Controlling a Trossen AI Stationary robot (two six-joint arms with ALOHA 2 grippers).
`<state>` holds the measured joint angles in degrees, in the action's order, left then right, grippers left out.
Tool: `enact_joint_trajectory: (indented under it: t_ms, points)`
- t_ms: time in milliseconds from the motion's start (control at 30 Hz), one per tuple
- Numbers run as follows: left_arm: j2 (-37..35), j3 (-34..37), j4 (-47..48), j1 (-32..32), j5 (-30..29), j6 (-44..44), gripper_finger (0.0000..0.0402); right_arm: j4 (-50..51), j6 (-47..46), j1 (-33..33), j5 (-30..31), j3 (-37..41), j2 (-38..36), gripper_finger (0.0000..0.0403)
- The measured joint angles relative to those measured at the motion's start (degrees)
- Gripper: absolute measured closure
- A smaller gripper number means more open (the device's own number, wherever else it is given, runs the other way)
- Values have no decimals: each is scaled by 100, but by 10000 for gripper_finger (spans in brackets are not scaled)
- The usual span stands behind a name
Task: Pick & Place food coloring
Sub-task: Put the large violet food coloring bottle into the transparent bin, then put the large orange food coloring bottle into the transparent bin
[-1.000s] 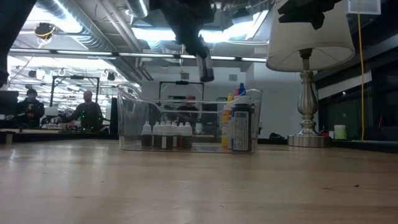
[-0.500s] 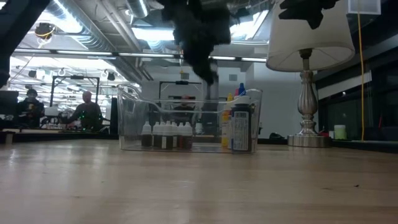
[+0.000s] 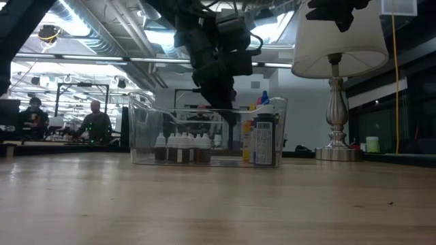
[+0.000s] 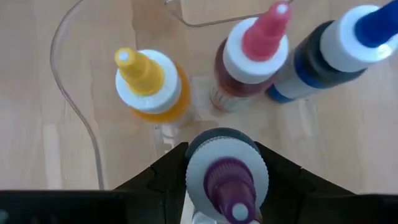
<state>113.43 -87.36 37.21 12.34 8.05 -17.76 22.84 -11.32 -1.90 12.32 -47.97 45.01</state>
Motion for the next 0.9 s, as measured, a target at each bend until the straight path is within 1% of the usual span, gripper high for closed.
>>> enact_joint_trajectory:
  t_ms: [233, 467, 667, 733, 900]
  points:
    - [0, 346, -405, 13, -107, -14, 248, -1, -12, 1, -1, 0, 0, 254]
    - [0, 394, -424, 20, -241, -92, 241, -1, -15, 1, 2, 0, 0, 254]
    - [-15, 373, -417, 20, -212, -204, 206, -3, -33, 1, 4, 0, 0, 254]
    - [-48, 297, -275, 20, -212, -206, 192, -4, -43, 1, 4, 0, 0, 254]
    - [-211, -181, 43, 35, -258, -299, 170, -5, -54, 1, 6, 0, 0, 254]
